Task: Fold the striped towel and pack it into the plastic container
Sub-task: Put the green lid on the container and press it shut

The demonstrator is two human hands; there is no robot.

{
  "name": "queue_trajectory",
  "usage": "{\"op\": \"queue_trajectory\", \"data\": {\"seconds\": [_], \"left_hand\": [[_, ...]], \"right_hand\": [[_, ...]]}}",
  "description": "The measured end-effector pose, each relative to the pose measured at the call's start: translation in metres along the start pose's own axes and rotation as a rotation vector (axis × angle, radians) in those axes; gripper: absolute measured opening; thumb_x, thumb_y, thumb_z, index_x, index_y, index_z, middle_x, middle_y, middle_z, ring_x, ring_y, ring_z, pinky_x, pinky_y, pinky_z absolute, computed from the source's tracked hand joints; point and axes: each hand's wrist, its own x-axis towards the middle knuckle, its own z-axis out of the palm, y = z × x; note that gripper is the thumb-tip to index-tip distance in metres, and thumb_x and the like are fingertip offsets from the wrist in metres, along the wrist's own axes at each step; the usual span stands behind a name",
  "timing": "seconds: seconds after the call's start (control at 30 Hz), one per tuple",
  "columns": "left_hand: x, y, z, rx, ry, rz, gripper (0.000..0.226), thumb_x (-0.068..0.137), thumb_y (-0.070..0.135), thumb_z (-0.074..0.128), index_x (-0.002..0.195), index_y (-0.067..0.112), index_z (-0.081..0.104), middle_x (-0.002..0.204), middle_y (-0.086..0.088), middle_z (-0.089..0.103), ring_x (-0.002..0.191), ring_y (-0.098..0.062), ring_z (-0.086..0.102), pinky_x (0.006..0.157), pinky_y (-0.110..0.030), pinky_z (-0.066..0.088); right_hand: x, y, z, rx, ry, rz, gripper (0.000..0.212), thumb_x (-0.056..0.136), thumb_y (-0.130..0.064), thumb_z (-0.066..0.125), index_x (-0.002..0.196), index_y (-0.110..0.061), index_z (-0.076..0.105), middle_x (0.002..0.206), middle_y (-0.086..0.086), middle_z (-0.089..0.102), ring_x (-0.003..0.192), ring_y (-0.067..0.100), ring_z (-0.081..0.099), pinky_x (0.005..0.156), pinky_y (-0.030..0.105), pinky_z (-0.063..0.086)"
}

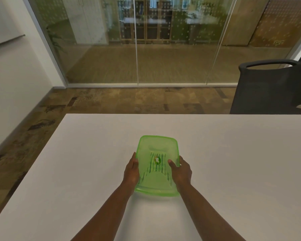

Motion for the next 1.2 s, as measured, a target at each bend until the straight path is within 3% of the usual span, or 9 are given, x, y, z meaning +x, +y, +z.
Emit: {"op": "queue_trajectory", "data": {"seconds": [0.17,0.3,0.43,0.6,0.7,0.8,1.03,1.1,1.2], "left_hand": [[0.008,0.002,0.0,0.103,0.033,-0.037,0.045,0.101,0.018,0.03,0.146,0.014,0.03,0.153,-0.009,0.034,0.139,-0.028,0.035,0.117,-0.045,0.029],[0.017,0.01,-0.002,0.191,0.058,-0.11,0.041,0.096,0.016,0.034,0.135,0.011,0.048,0.141,-0.015,0.049,0.129,-0.034,0.047,0.11,-0.047,0.039],[0.017,0.012,-0.002,0.461,0.134,-0.127,0.048,0.098,0.038,0.027,0.124,0.005,0.049,0.128,-0.019,0.055,0.116,-0.034,0.052,0.098,-0.041,0.043],[0.019,-0.004,-0.002,0.516,0.161,-0.038,0.051,0.096,0.051,0.024,0.095,0.008,0.053,0.098,-0.014,0.062,0.095,-0.031,0.056,0.076,-0.034,0.038],[0.019,-0.01,-0.001,0.477,0.208,-0.001,0.045,0.097,0.048,0.027,0.069,0.015,0.04,0.072,-0.003,0.052,0.077,-0.026,0.048,0.068,-0.031,0.034],[0.019,-0.014,0.0,0.449,0.22,0.031,0.046,0.097,0.044,0.031,0.06,0.017,0.031,0.062,0.001,0.042,0.072,-0.025,0.043,0.065,-0.03,0.031],[0.03,-0.017,-0.009,0.459,0.151,-0.02,0.045,0.094,0.05,0.034,0.059,0.022,0.039,0.064,0.004,0.047,0.074,-0.023,0.047,0.067,-0.03,0.036],[0.037,-0.012,-0.009,0.426,0.132,-0.074,0.041,0.093,0.051,0.033,0.063,0.024,0.041,0.077,0.002,0.052,0.082,-0.024,0.05,0.076,-0.034,0.044],[0.054,0.005,-0.007,0.421,0.161,-0.079,0.04,0.095,0.051,0.031,0.073,0.021,0.046,0.104,-0.013,0.058,0.093,-0.027,0.051,0.08,-0.035,0.042]], "right_hand": [[0.0,0.0,0.004,-0.076,0.028,0.012,0.053,0.091,-0.028,0.055,0.137,-0.007,0.04,0.133,0.02,0.047,0.122,0.035,0.048,0.103,0.044,0.041],[-0.002,0.003,0.007,-0.182,0.062,0.023,0.054,0.094,-0.033,0.044,0.143,-0.014,0.031,0.136,0.018,0.041,0.124,0.035,0.045,0.1,0.042,0.04],[-0.005,0.007,0.008,-0.245,0.079,0.016,0.052,0.095,-0.04,0.038,0.143,-0.022,0.028,0.131,0.015,0.044,0.117,0.034,0.051,0.094,0.042,0.043],[-0.009,0.013,0.011,-0.28,0.097,-0.011,0.049,0.095,-0.045,0.033,0.137,-0.021,0.035,0.126,0.013,0.053,0.114,0.035,0.053,0.092,0.041,0.043],[-0.009,0.016,0.012,-0.299,0.1,-0.032,0.046,0.095,-0.045,0.031,0.133,-0.018,0.037,0.121,0.014,0.059,0.11,0.036,0.056,0.088,0.04,0.044],[-0.008,0.018,0.011,-0.306,0.089,-0.046,0.045,0.096,-0.044,0.03,0.13,-0.015,0.037,0.116,0.016,0.062,0.106,0.036,0.057,0.084,0.039,0.045],[-0.005,0.02,0.003,-0.321,0.017,-0.079,0.047,0.095,-0.047,0.033,0.127,-0.013,0.035,0.112,0.02,0.063,0.102,0.037,0.059,0.083,0.04,0.047],[-0.005,0.021,0.0,-0.341,-0.008,-0.105,0.047,0.095,-0.047,0.033,0.127,-0.013,0.035,0.111,0.02,0.063,0.102,0.037,0.059,0.083,0.039,0.047],[-0.007,0.022,-0.001,-0.369,-0.039,-0.147,0.046,0.095,-0.047,0.032,0.127,-0.015,0.036,0.11,0.019,0.064,0.101,0.035,0.06,0.082,0.039,0.048]]}}
